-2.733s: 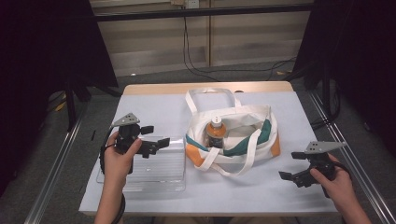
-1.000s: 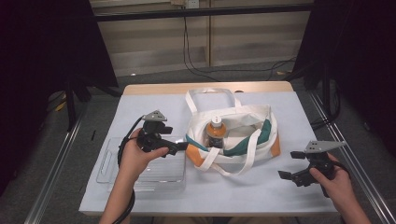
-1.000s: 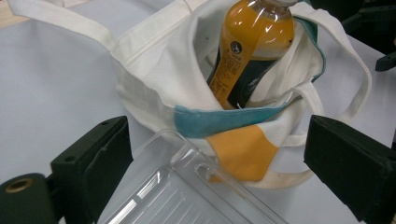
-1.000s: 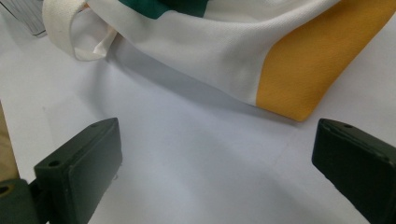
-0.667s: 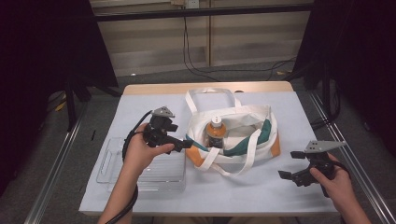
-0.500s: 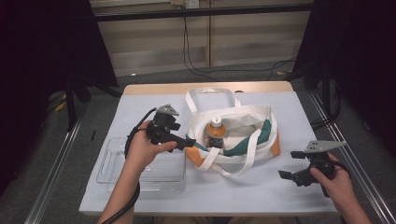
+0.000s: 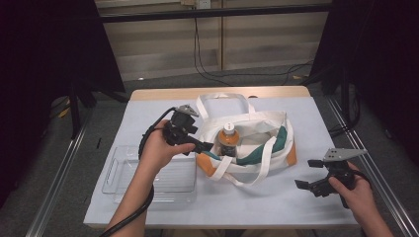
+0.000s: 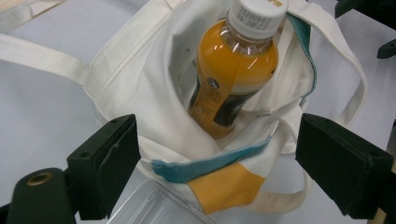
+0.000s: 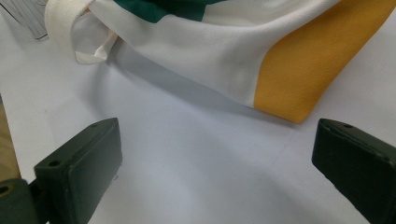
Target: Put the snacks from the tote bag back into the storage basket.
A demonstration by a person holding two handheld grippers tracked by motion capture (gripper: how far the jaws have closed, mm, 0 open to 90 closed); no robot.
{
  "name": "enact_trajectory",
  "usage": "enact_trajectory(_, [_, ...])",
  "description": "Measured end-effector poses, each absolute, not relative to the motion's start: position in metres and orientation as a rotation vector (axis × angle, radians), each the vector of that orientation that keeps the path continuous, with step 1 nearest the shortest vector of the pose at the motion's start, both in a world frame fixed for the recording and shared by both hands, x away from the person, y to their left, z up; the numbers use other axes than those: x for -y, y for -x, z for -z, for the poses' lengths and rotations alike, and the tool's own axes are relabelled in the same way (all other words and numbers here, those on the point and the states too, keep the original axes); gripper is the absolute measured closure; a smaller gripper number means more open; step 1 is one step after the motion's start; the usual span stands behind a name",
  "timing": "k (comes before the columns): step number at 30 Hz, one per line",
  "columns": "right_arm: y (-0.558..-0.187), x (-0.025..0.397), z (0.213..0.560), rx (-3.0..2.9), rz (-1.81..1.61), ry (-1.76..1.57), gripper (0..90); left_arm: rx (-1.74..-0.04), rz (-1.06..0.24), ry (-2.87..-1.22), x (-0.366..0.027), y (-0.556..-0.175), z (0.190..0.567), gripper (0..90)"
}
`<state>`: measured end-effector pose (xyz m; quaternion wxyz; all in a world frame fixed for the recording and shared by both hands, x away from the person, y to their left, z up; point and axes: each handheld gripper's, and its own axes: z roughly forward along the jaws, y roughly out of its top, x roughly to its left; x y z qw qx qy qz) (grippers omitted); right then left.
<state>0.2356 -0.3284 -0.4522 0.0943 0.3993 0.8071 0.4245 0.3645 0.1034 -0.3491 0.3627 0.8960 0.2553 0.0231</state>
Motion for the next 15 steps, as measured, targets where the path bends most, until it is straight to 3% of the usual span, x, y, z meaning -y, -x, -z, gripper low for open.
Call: enact_trajectory(15, [-0.236,0.328,0.452,-2.396,-1.261,-1.178,1.4,-0.604,-0.053,-2.356,-0.088,-0.373,0.339,19.6])
